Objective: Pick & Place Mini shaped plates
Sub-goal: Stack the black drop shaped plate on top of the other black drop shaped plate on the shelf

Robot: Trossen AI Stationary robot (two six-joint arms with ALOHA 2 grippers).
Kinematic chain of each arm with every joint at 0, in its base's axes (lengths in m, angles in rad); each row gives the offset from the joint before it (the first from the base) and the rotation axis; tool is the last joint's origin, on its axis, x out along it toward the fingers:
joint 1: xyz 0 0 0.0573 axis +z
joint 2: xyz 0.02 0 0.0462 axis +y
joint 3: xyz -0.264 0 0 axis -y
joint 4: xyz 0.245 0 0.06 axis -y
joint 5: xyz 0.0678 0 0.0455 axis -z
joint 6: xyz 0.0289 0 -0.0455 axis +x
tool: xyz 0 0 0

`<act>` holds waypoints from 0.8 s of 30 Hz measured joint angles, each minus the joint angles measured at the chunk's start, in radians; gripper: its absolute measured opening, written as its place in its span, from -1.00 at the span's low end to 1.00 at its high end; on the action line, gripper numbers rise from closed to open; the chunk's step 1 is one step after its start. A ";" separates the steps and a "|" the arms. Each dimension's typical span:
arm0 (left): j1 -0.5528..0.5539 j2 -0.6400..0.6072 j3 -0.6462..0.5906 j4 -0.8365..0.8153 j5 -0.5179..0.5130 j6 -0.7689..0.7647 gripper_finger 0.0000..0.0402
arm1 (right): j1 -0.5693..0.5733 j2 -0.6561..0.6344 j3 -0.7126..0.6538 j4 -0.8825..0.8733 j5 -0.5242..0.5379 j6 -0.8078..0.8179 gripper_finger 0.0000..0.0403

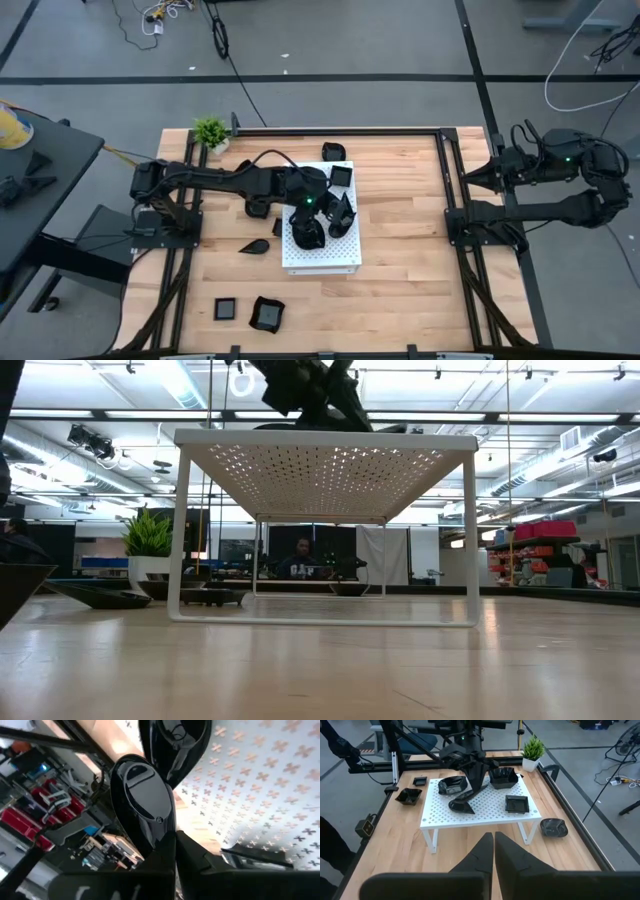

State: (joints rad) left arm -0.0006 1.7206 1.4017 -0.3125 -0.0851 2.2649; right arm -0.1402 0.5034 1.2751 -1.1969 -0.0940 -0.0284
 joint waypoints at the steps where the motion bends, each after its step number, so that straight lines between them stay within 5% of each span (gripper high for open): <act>1: 0.000 0.000 0.000 0.003 0.000 0.006 -0.99 | 0.000 0.000 0.000 0.000 0.000 0.000 -0.89; 24: -0.012 0.006 0.000 0.000 -0.019 0.156 -0.99 | 0.000 0.000 0.000 0.000 0.000 0.000 -0.89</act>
State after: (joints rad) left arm -0.0127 1.7271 1.4014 -0.3124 -0.1045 2.4207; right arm -0.1406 0.5036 1.2748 -1.1969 -0.0940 -0.0281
